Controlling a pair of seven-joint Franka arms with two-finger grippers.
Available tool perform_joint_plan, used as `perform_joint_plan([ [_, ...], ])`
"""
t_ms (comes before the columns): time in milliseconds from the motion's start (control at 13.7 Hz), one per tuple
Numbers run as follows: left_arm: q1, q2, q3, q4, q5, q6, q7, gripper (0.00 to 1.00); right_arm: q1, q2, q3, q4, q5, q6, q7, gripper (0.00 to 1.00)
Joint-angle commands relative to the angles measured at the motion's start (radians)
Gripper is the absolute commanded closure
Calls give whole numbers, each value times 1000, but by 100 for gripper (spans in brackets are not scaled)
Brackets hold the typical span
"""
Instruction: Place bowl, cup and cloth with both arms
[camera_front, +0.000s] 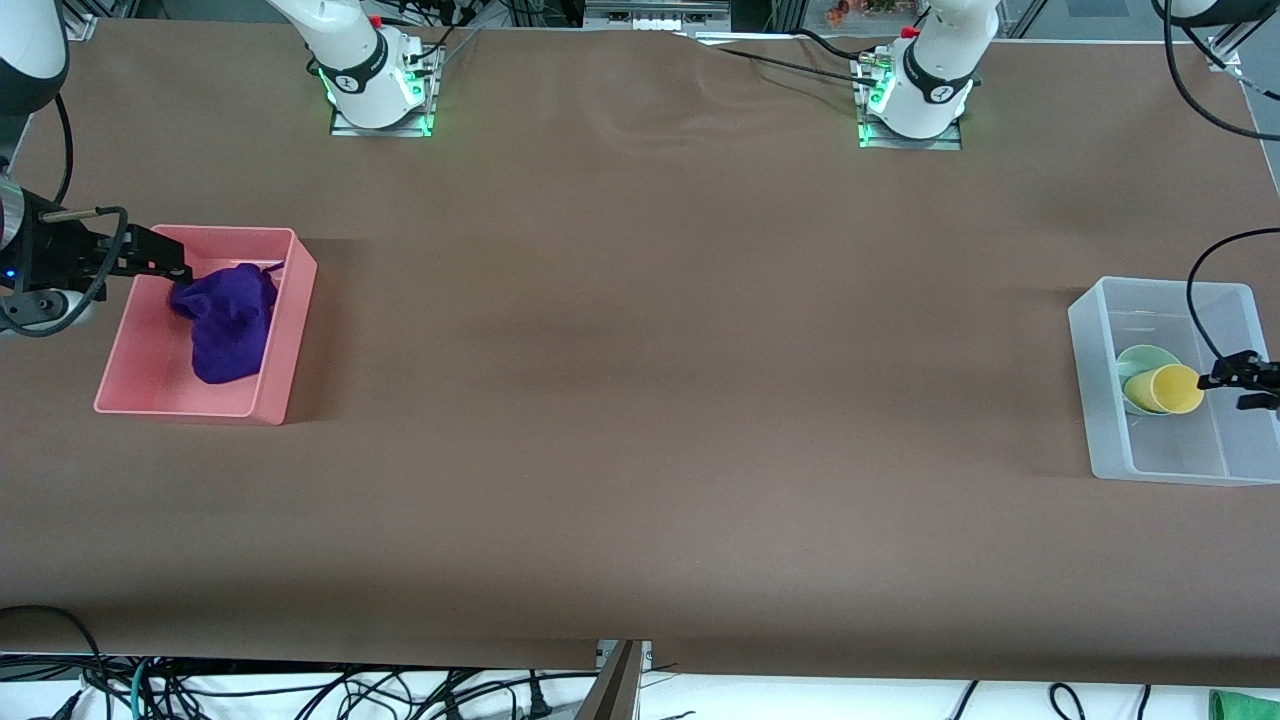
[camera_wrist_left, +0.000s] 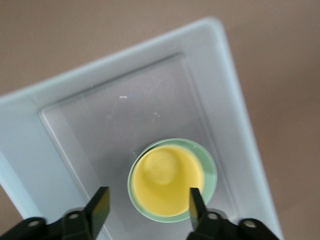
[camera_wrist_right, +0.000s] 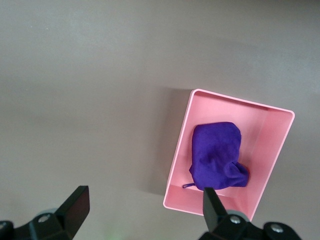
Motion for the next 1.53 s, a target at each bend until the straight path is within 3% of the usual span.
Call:
perform_joint_plan([
  [0, -69, -129, -20, -23, 3, -118, -153, 0, -5, 9, 4, 25, 9, -8, 12, 0],
  [510, -256, -333, -28, -18, 30, -274, -526, 0, -6, 9, 4, 25, 9, -8, 12, 0],
  [728, -297, -414, -69, -27, 24, -321, -696, 0, -6, 11, 2, 25, 9, -8, 11, 0],
  [874, -441, -477, 17, -84, -22, -332, -808, 0, -6, 11, 2, 25, 9, -8, 12, 0],
  [1092, -658, -694, 218, -343, -56, -292, -852, 0, -8, 11, 2, 25, 9, -10, 12, 0],
  [1165, -683, -733, 227, -406, -50, -268, -855, 0, -8, 9, 2, 25, 9, -10, 12, 0],
  [1238, -681, -746, 216, -415, -48, -267, -852, 0, -8, 9, 2, 25, 9, -10, 14, 0],
  [1456, -559, -738, 34, -412, -43, -275, -858, 0, -8, 11, 2, 25, 9, -8, 14, 0],
])
